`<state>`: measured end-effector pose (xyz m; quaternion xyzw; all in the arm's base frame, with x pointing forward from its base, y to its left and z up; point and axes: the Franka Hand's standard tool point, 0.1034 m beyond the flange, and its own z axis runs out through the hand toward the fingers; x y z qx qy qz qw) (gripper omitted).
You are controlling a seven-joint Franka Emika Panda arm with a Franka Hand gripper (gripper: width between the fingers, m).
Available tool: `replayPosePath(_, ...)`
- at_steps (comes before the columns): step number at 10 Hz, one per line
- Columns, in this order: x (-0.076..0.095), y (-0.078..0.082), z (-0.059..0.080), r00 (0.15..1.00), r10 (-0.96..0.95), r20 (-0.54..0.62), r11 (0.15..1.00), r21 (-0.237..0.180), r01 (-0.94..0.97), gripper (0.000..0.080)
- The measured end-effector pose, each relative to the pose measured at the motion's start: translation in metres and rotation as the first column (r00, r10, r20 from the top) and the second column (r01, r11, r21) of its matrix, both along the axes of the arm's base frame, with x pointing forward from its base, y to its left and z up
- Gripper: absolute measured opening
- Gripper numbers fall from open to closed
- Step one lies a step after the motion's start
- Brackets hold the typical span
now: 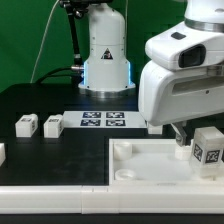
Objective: Assemble one leg
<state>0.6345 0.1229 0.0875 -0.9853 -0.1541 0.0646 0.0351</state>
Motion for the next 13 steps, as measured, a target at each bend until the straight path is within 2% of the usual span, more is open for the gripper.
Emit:
replayPosePath(1, -0.0002, -0.0001, -0.0004, 1.0, 0.0, -0.001, 1.0, 0.0, 0.0, 0.0549)
replayPosePath(2, -0.0002, -0.0001, -0.0005, 1.0, 0.0, -0.001, 1.0, 0.0, 0.0, 0.0549)
replayPosePath(3, -0.0002, -0.0002, -0.0006, 1.0, 0.0, -0.001, 1.0, 0.0, 0.0, 0.0365)
replayPosePath(4, -0.0001, -0.0009, -0.0006, 1.0, -0.001, -0.001, 1.0, -0.001, 0.001, 0.0294)
replayPosePath(8, 0.0001, -0.0012, -0.0007, 0.999, -0.052, -0.002, 0.999, -0.006, 0.052, 0.0294)
replayPosePath(9, 0.0005, -0.0009, -0.0009, 0.977, -0.213, 0.002, 0.977, -0.018, 0.213, 0.0294)
replayPosePath(12, -0.0002, 0.0008, -0.0013, 0.835, -0.551, 0.022, 0.833, -0.054, 0.551, 0.0294)
replayPosePath(13, 0.0, 0.0016, -0.0015, 0.743, -0.669, 0.024, 0.741, -0.067, 0.669, 0.0294)
